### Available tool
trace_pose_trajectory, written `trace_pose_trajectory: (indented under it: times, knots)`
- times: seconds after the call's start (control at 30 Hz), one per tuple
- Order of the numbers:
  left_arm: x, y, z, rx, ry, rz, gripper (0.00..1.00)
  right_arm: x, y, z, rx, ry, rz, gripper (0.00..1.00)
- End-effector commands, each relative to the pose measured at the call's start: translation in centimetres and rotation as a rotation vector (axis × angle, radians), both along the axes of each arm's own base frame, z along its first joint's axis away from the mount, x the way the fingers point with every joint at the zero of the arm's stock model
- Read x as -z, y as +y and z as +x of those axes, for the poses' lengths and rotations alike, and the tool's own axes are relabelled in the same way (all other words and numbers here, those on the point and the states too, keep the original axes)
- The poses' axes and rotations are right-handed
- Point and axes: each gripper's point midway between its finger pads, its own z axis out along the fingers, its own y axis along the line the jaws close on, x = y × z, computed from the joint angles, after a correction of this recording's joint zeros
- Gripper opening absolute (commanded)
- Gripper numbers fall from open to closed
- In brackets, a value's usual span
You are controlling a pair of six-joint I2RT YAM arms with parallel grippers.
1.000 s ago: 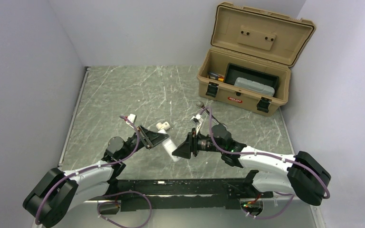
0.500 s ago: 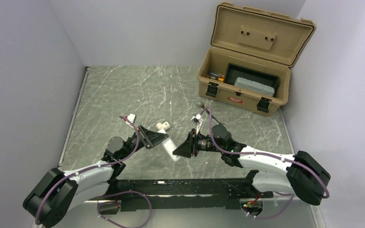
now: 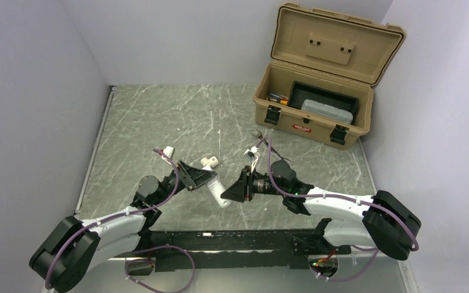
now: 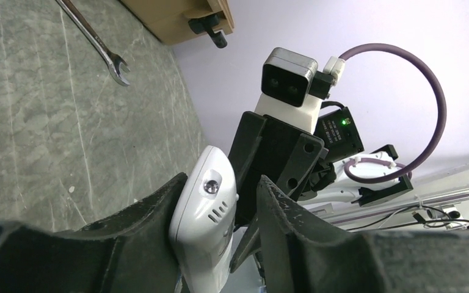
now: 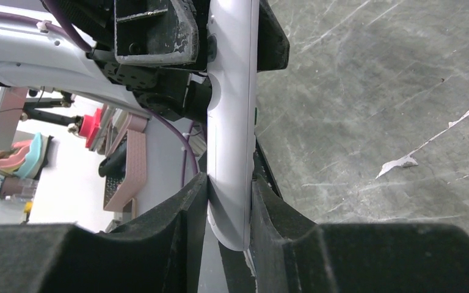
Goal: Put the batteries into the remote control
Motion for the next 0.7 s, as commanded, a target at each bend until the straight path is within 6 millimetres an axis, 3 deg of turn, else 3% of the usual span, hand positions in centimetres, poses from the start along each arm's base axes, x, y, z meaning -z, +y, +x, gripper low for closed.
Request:
trace_pose_trajectory:
  times: [0.0, 0.17, 0.27, 0.43, 0.63, 0.67]
  knots:
    - [-2.14, -0.11, -0.18, 0.008, -0.061, -0.042, 0.51, -2.33, 0.39, 0.3, -0.001, -0.064, 0.078, 0.0]
    - [-2.15, -0.21, -0.08, 0.012, -0.058, -0.043, 0.6, -2.28, 0.17, 0.35, 0.013, -0.068, 0.073, 0.0]
    - [-2.13, -0.25, 0.02, 0.011, -0.056, -0.046, 0.58, -2.15, 0.04, 0.36, 0.017, -0.067, 0.069, 0.0]
    - [-2.31, -0.26, -0.01, 0.012, -0.061, -0.059, 0.26, -2.02, 0.15, 0.31, 0.009, -0.062, 0.064, 0.0]
    - [-2.26, -0.19, -0.06, 0.011, -0.06, -0.061, 0.07, -1.89, 0.35, 0.24, -0.001, -0.054, 0.067, 0.0]
    - [-2.3, -0.17, -0.06, 0.01, -0.063, -0.061, 0.05, -1.87, 0.38, 0.25, -0.001, -0.052, 0.067, 0.05]
